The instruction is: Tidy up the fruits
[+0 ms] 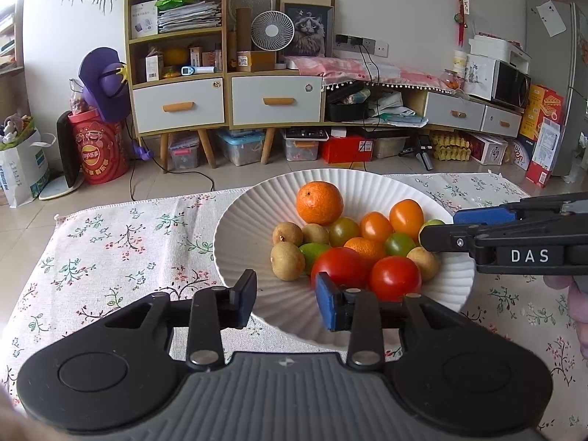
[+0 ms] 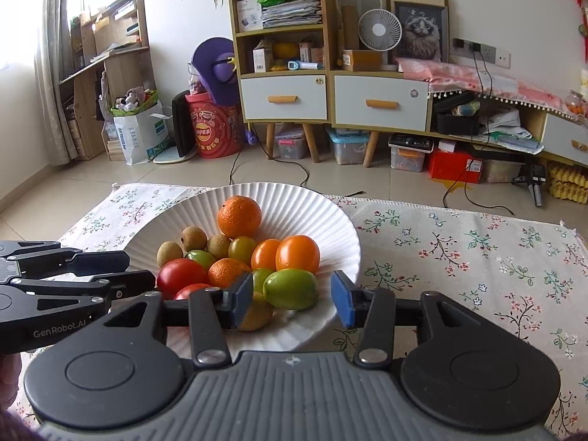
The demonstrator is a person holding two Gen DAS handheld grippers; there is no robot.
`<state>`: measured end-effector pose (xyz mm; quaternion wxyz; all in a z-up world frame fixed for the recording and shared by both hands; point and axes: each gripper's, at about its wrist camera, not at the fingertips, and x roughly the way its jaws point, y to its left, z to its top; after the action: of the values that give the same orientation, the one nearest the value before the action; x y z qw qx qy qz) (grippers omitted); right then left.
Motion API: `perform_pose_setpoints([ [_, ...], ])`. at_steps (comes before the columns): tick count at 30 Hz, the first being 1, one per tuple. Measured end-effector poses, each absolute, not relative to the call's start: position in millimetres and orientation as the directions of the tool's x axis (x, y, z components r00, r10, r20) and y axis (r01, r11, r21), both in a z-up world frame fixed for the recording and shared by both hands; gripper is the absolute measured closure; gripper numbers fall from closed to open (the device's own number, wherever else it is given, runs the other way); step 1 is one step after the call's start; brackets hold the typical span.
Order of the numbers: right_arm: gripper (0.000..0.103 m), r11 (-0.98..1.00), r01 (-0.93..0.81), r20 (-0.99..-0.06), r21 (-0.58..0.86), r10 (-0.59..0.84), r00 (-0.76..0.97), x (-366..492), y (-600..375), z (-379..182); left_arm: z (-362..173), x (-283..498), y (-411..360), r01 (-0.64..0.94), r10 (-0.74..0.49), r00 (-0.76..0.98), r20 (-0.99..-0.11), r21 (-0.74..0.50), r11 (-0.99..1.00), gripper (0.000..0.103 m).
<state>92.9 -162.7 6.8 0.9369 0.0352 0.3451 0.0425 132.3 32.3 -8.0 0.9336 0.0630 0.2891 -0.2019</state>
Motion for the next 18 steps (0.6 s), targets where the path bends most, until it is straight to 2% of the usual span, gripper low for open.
perform_pose_setpoints([
  [1, 0.055, 0.994, -0.055, -0.643, 0.094, 0.103, 0.759, 92.2, -162.2, 7.9, -7.1, 131.5, 32.7, 0.411, -0.338, 0.755, -0.562, 0.003, 0.912, 0.057],
  [3, 0.046, 0.994, -0.051, -0.641, 0.096, 0.101, 0.761, 90.4, -161.3, 10.8, -4.8, 130.4, 34.2, 0.39, -0.317, 0.764, -0.562, 0.01, 0.921, 0.048],
  [5, 0.042, 0.994, -0.049, -0.637, 0.1, 0.102, 0.764, 88.6, -161.2, 13.6, -2.9, 130.7, 37.6, 0.379, -0.313, 0.762, -0.567, -0.002, 0.925, 0.047],
  [11, 0.03, 0.995, -0.023, -0.645, 0.092, 0.077, 0.76, 80.7, -162.9, 17.3, 3.9, 126.1, 43.3, 0.342, -0.276, 0.754, -0.596, -0.003, 0.94, 0.036],
  [16, 0.025, 0.993, 0.052, -0.69, 0.103, 0.034, 0.723, 73.2, -168.0, 21.2, 12.0, 117.0, 43.7, 0.335, -0.263, 0.725, -0.637, -0.008, 0.942, 0.019],
  [18, 0.022, 0.988, 0.079, -0.703, 0.133, 0.038, 0.711, 68.8, -171.7, 24.3, 15.5, 111.9, 44.9, 0.33, -0.262, 0.71, -0.653, -0.019, 0.944, 0.017],
])
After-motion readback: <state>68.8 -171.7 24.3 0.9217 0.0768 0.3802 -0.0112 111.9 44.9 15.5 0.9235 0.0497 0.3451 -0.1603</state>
